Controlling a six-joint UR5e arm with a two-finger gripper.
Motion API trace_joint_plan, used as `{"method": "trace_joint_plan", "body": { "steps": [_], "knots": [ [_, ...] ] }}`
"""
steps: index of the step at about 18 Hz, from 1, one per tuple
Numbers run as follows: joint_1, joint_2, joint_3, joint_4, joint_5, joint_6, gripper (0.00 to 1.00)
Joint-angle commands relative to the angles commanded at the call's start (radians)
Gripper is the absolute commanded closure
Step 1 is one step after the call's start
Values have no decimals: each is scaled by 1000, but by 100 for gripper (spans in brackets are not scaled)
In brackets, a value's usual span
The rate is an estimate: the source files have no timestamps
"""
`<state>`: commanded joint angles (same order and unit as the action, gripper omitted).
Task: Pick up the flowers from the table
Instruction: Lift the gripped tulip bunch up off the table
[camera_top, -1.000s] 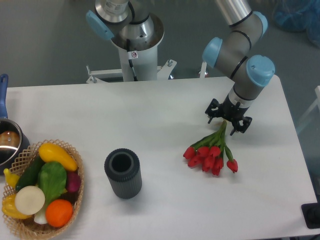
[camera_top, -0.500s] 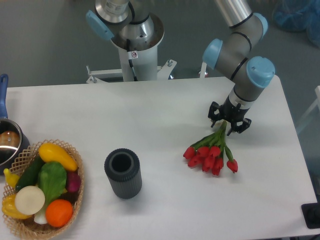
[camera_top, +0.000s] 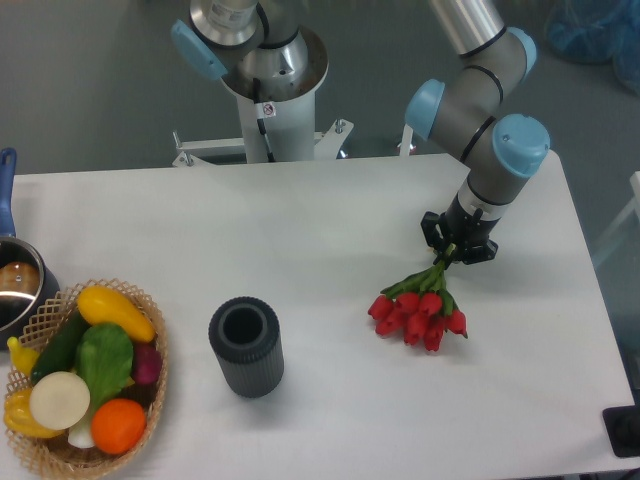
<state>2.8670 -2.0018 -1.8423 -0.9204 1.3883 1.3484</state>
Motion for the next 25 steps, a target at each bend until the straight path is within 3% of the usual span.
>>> {"method": "trace_joint_plan", "body": {
  "steps": [4,9,16,25],
  "knots": [
    [5,12,18,-3,0,2,94],
    [9,66,95,-25,-3,3,94],
    [25,92,164,-26,-6,5,94],
    [58,126,184,-34,-43,3,94]
  ]
}}
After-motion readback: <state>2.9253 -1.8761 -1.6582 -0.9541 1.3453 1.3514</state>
